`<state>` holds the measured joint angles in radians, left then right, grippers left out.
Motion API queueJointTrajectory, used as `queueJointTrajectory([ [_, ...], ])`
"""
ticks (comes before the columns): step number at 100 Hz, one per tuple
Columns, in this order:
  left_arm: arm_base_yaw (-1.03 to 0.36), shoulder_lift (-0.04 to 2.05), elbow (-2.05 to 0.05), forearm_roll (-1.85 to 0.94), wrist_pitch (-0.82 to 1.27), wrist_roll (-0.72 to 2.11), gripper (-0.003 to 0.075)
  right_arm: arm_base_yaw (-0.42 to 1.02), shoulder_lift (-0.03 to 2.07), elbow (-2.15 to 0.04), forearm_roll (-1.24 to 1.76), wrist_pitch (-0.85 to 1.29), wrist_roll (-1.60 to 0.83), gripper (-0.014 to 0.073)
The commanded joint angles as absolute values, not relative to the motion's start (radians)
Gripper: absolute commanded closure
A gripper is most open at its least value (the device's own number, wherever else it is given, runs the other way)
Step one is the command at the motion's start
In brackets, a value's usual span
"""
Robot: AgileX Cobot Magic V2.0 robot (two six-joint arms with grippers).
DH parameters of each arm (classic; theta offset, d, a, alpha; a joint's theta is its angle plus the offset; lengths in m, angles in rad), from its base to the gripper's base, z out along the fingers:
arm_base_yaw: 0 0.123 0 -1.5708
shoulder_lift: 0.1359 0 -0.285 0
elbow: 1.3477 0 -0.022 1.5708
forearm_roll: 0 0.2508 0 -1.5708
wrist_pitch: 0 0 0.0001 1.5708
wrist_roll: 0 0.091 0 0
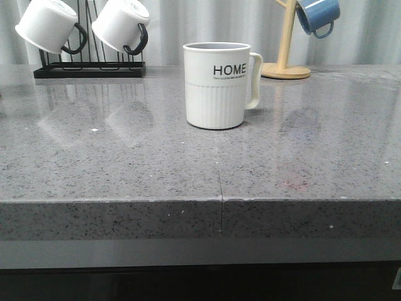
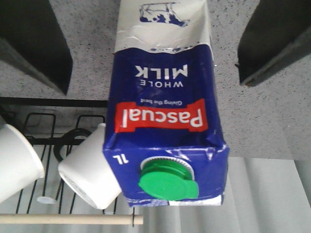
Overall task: Place milk next to cup
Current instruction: 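Move the left gripper down around the Pascual milk carton, then close the left gripper on the milk carton and lift it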
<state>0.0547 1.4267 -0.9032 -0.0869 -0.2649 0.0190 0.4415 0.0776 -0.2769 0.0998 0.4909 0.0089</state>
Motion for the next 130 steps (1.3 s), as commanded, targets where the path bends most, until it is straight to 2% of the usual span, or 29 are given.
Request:
queueJointTrajectory([
  [1, 0.069, 1.422, -0.957, -0.099, -0.352, 0.015, 0.0081, 0.442, 0.089, -0.299, 0.09, 0.423, 0.0, 0.0629],
  [64, 0.073, 1.629, -1.115, -0.101, -0.429, 0.015, 0.009, 0.442, 0.089, -0.299, 0.09, 0.423, 0.0, 0.0629],
  [74, 0.073, 1.631, -1.115, -0.104, -0.423, 0.015, 0.0175, 0.442, 0.089, -0.299, 0.09, 0.423, 0.0, 0.0629],
  [86, 0.073, 1.627, -1.115, -0.104, -0.423, 0.015, 0.0358, 0.442, 0.089, -0.299, 0.09, 0.423, 0.0, 0.0629],
  [100, 0.073, 1.595, -1.106, -0.104, -0.407, 0.015, 0.0512, 0.442, 0.089, -0.299, 0.09, 0.423, 0.0, 0.0629],
  [110, 0.068, 1.538, -1.067, -0.104, -0.402, 0.015, 0.0555, 0.442, 0.089, -0.299, 0.09, 0.423, 0.0, 0.0629],
  [130, 0.024, 1.4, -0.956, -0.104, -0.408, 0.015, 0.0554, 0.442, 0.089, -0.299, 0.09, 0.423, 0.0, 0.0629],
])
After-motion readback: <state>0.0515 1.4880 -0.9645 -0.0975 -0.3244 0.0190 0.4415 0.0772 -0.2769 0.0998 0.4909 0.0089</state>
